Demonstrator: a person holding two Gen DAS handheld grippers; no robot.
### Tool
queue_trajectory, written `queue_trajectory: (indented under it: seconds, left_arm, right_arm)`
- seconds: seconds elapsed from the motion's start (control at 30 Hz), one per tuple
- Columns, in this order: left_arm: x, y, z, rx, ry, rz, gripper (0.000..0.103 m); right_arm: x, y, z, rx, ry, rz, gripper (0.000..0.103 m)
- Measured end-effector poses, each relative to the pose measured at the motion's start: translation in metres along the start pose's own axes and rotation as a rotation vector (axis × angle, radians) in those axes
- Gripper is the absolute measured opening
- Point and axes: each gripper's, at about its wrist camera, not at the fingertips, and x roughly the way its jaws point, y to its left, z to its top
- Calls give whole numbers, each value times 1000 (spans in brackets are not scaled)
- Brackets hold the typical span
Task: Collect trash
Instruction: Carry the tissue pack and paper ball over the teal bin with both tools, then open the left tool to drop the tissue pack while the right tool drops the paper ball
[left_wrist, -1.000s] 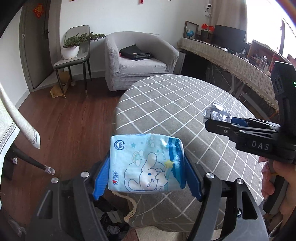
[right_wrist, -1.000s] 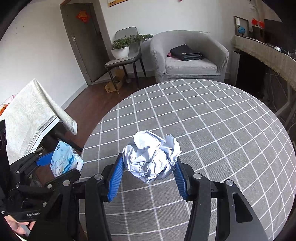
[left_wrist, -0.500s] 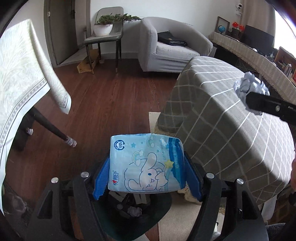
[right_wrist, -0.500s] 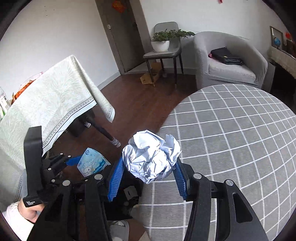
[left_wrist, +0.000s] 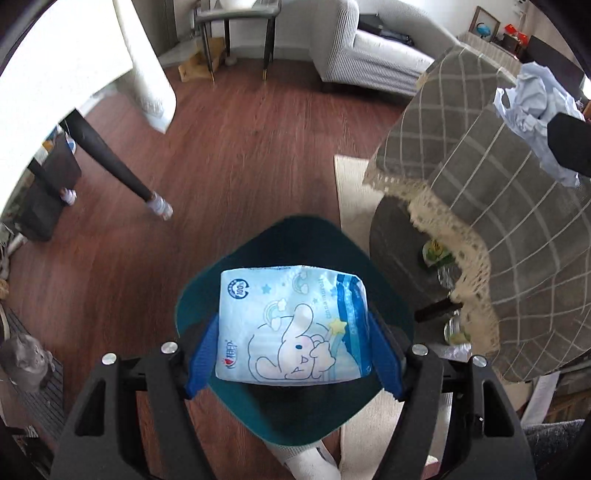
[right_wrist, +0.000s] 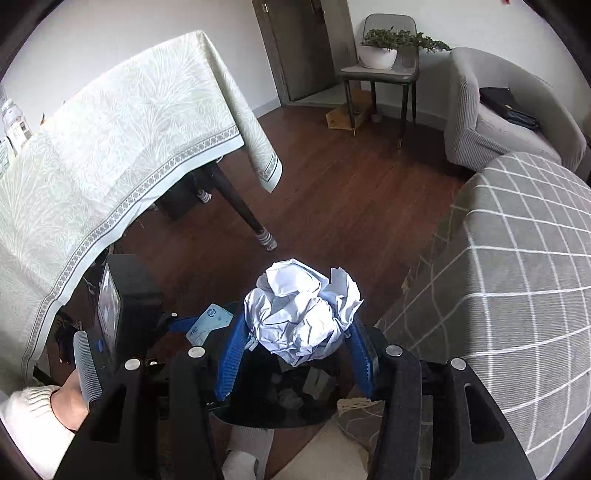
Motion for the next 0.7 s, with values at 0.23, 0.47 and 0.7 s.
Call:
queue_trajectory:
  seconds: [0.23, 0.47, 0.7]
  left_arm:
    - [23, 26, -17, -67, 80, -19, 75]
    - [30, 39, -24, -75, 98, -4, 87]
    - [27, 46, -24, -64, 67, 10, 91]
  right_arm:
    - [36, 4, -7, 7, 88, -6, 52]
    - [56, 11, -8, 13, 131, 0, 52]
    - [74, 15, -15, 8, 186, -8, 52]
